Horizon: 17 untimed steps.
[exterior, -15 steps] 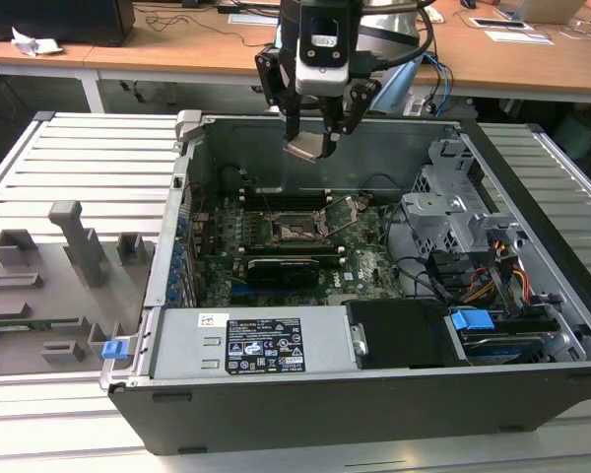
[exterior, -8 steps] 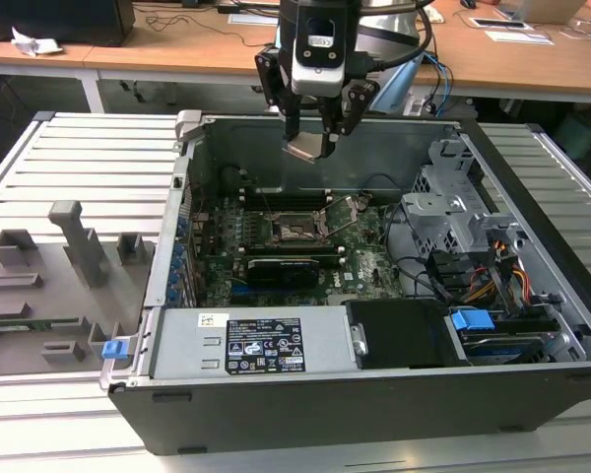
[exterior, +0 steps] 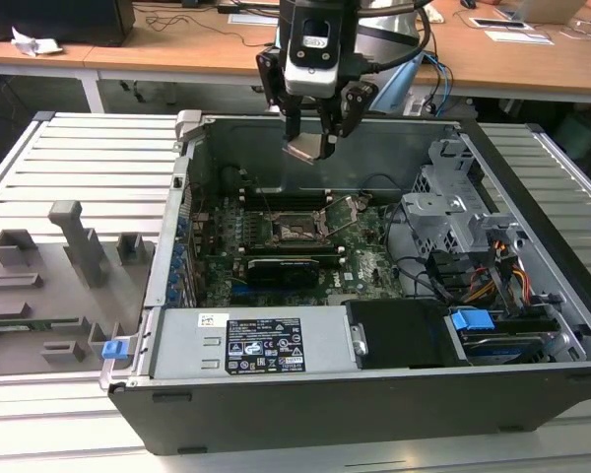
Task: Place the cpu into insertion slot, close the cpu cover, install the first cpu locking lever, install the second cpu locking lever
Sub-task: 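Place the cpu into insertion slot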
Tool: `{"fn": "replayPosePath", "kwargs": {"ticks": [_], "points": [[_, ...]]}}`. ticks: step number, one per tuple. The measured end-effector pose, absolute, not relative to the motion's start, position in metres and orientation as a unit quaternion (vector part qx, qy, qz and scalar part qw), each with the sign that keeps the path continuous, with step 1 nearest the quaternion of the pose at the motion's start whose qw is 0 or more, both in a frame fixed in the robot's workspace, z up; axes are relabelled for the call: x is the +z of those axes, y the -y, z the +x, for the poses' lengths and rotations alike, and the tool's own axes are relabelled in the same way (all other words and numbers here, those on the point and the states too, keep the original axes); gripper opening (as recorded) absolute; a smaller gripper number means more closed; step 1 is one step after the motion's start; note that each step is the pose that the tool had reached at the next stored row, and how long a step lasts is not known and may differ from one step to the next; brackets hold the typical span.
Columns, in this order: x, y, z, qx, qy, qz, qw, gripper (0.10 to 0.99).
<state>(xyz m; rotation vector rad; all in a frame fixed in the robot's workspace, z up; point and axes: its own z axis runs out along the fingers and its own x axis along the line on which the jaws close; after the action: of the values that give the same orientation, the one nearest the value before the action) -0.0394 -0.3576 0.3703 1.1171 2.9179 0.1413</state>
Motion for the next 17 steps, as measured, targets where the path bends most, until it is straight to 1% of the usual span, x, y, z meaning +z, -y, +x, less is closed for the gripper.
{"fn": "replayPosePath", "kwargs": {"ticks": [17], "points": [[0.3673, 0.3576, -0.0395, 0.044, -0.87, 0.491, 0.014, 0.533]]}}
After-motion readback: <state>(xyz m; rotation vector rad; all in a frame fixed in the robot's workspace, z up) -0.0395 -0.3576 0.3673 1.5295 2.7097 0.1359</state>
